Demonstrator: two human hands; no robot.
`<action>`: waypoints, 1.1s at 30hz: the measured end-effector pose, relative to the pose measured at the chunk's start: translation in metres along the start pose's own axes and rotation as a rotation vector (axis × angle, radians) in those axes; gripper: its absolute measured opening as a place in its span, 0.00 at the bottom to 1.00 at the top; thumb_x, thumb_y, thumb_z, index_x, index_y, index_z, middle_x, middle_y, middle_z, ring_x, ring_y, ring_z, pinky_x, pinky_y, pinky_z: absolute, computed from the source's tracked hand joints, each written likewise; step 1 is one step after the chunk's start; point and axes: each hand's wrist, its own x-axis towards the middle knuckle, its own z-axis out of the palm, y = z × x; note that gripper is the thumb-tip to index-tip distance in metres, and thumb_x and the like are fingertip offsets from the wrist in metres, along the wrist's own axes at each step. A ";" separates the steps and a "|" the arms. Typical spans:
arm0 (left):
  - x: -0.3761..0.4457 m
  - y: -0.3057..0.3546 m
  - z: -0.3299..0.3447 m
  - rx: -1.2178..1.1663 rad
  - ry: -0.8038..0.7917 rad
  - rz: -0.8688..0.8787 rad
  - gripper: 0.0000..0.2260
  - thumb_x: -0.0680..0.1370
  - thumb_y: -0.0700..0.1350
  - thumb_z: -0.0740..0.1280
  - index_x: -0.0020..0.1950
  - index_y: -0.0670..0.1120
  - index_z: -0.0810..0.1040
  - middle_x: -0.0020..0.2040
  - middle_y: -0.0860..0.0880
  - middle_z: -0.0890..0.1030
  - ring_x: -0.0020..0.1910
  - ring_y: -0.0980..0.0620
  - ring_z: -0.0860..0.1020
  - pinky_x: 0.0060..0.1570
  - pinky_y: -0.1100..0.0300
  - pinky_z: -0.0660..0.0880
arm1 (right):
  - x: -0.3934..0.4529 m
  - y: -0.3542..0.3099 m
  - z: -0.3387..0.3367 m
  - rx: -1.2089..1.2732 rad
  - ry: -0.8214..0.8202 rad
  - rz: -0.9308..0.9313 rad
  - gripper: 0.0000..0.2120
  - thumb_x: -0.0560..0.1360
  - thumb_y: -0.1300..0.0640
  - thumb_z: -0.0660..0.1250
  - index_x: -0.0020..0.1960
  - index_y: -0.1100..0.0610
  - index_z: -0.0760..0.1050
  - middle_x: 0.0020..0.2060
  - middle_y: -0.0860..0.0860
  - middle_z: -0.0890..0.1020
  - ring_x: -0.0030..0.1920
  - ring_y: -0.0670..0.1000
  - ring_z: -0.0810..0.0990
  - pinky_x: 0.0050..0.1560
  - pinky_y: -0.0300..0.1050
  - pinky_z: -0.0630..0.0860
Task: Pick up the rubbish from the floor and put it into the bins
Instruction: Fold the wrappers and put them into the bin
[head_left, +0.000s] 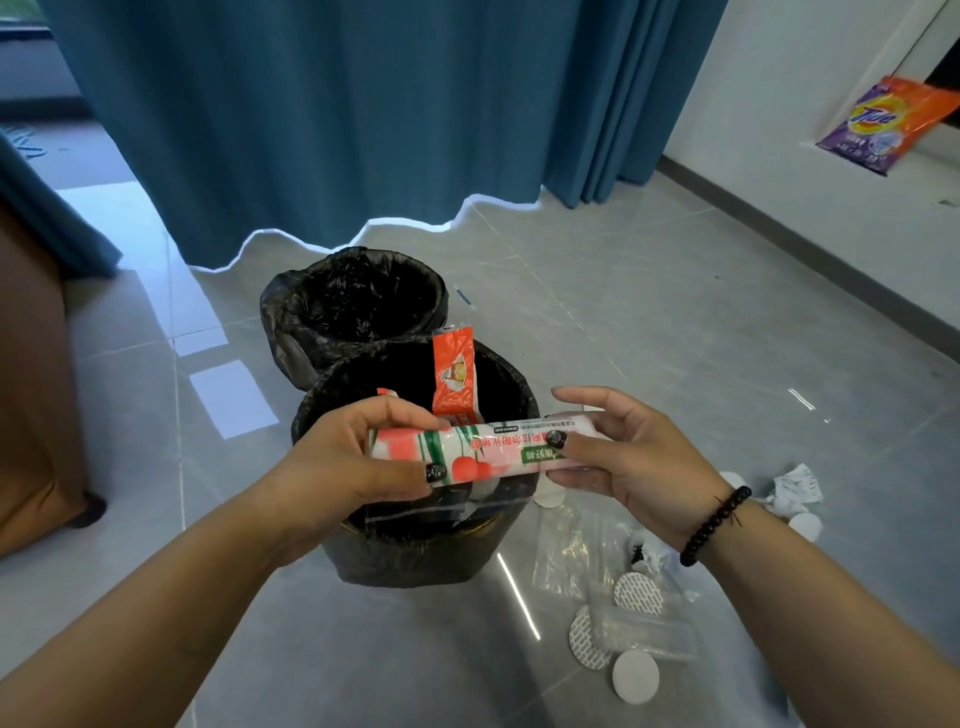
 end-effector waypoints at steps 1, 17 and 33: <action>-0.001 0.000 -0.001 0.033 0.003 0.005 0.17 0.67 0.30 0.75 0.46 0.52 0.84 0.54 0.53 0.82 0.53 0.50 0.82 0.44 0.54 0.82 | 0.001 0.001 0.001 -0.002 -0.005 0.013 0.18 0.71 0.73 0.66 0.57 0.59 0.76 0.54 0.60 0.80 0.47 0.56 0.85 0.40 0.44 0.83; -0.008 -0.004 -0.004 0.047 -0.048 -0.146 0.14 0.73 0.34 0.70 0.54 0.50 0.81 0.47 0.53 0.85 0.45 0.57 0.84 0.37 0.61 0.80 | 0.003 0.004 0.012 0.112 0.011 0.020 0.20 0.70 0.75 0.67 0.57 0.58 0.75 0.51 0.61 0.82 0.48 0.58 0.84 0.45 0.50 0.83; 0.003 -0.053 -0.037 0.572 0.288 -0.259 0.39 0.73 0.39 0.68 0.78 0.52 0.50 0.68 0.46 0.71 0.59 0.45 0.74 0.52 0.55 0.75 | 0.019 0.004 0.018 0.044 0.425 -0.186 0.10 0.73 0.73 0.66 0.48 0.59 0.74 0.52 0.60 0.80 0.47 0.56 0.83 0.34 0.43 0.82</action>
